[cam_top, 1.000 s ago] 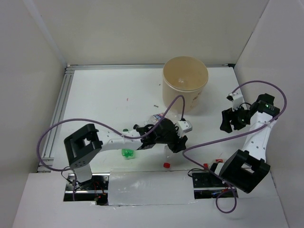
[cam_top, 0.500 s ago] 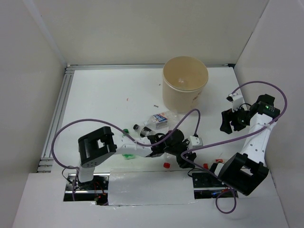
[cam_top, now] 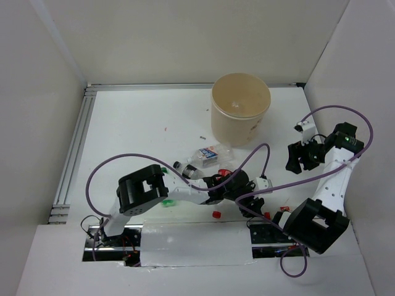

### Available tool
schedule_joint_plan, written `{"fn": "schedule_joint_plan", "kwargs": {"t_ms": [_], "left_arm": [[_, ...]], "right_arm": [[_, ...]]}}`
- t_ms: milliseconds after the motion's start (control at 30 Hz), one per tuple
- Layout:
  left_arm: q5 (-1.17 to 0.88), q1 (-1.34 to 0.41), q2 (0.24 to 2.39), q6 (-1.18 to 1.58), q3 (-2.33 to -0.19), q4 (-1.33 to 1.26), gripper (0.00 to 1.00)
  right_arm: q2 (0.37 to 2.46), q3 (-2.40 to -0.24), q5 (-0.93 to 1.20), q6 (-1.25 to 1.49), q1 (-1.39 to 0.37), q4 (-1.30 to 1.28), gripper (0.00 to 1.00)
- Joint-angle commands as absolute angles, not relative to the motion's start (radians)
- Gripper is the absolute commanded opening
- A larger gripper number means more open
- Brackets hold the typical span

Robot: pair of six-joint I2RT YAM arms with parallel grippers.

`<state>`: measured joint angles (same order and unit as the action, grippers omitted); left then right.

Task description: Put the plastic bottles in the bin

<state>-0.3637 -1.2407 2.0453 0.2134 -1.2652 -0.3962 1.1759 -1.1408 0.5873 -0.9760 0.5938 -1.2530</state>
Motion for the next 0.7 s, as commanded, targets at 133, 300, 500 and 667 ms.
{"fn": "schedule_joint_plan", "kwargs": {"t_ms": [133,300,500,667], "left_arm": [[-0.377,-1.244,2.040,0.180,-1.292,-0.465,0.63],[-0.511,-1.244,1.788,0.160,-1.115,-0.465,0.65],[-0.496,-1.244,1.625,0.150,-0.988,-0.413,0.67],[-0.361,-1.233,1.702,0.198,-1.029,-0.492,0.64]], "right_arm": [[1.147,-1.164,0.594,-0.976,0.600,-1.305,0.74],[1.126,-1.155,0.583,-0.986,0.600,-1.305,0.74],[1.126,-1.141,0.574,-0.996,0.600,-1.305,0.74],[1.135,-1.141,0.574,-0.996,0.600,-1.296,0.74]]}}
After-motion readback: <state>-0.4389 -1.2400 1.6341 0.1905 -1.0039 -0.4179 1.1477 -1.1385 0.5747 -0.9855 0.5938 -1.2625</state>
